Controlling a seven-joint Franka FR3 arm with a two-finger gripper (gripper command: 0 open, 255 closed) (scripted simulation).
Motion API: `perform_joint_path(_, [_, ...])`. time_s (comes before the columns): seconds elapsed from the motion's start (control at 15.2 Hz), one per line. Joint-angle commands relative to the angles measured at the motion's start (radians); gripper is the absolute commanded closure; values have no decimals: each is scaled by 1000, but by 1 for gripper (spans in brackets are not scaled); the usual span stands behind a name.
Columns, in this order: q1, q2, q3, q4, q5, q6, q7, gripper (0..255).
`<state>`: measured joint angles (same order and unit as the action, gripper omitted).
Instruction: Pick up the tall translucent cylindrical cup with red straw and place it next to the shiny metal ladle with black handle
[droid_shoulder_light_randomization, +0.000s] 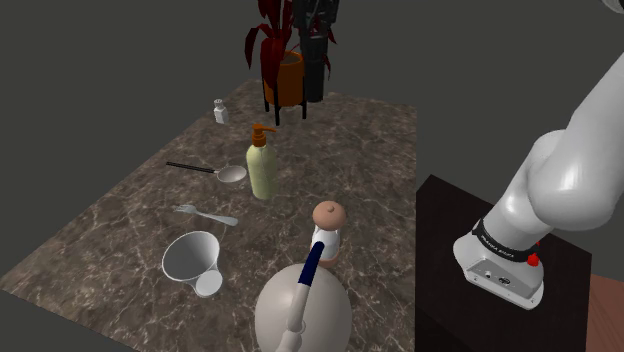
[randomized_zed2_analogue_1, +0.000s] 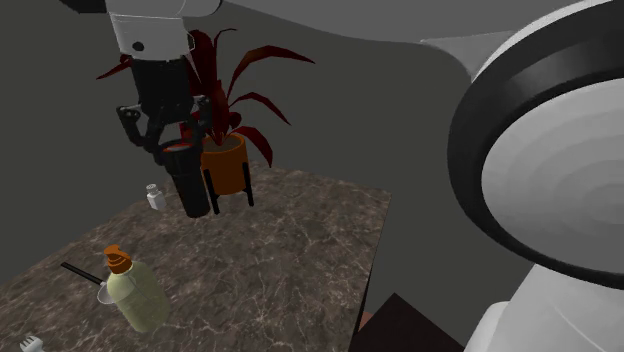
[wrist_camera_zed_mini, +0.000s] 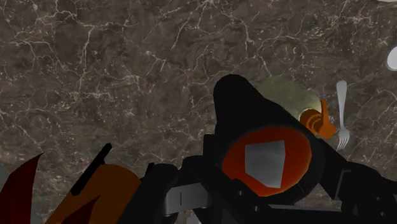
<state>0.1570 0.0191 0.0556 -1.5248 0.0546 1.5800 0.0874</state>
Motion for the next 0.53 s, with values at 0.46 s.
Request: perform_joint_path(0.46, [113,108,98,132,-27,-14,212,255])
